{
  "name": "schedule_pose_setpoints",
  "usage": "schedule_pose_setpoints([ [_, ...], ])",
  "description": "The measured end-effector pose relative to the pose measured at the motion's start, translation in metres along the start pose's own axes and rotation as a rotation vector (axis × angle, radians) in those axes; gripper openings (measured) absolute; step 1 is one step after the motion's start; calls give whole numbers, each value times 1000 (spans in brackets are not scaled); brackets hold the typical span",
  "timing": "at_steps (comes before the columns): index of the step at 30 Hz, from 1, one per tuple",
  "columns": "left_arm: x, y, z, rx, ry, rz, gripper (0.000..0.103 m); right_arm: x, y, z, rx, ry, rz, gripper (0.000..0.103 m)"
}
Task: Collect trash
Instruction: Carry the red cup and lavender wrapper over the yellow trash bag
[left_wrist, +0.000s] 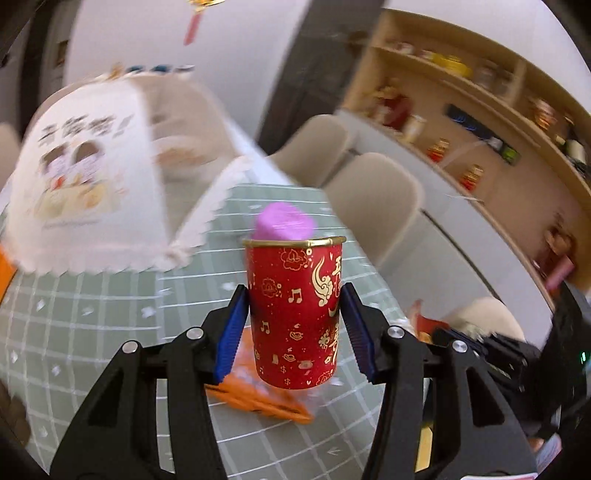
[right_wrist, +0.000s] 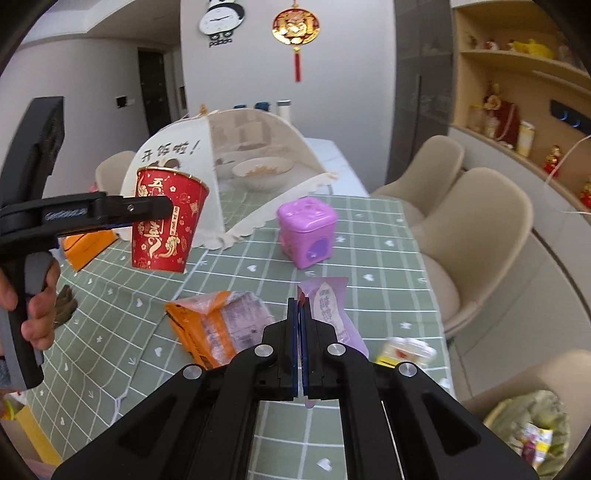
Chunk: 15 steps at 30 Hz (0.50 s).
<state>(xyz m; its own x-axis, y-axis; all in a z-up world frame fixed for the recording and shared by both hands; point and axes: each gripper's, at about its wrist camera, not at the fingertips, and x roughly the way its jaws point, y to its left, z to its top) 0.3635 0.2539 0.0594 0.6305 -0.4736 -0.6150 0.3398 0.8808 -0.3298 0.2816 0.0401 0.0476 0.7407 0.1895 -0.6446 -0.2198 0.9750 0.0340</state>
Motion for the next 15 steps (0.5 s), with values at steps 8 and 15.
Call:
schedule_pose_setpoints([
  [8, 22, -61, -11, 99, 56, -113, 50, -35, -44, -9, 45, -31, -85, 4],
  [15, 48, -115, -25, 143, 104, -172, 50, -77, -97, -28, 118, -56, -167, 4],
])
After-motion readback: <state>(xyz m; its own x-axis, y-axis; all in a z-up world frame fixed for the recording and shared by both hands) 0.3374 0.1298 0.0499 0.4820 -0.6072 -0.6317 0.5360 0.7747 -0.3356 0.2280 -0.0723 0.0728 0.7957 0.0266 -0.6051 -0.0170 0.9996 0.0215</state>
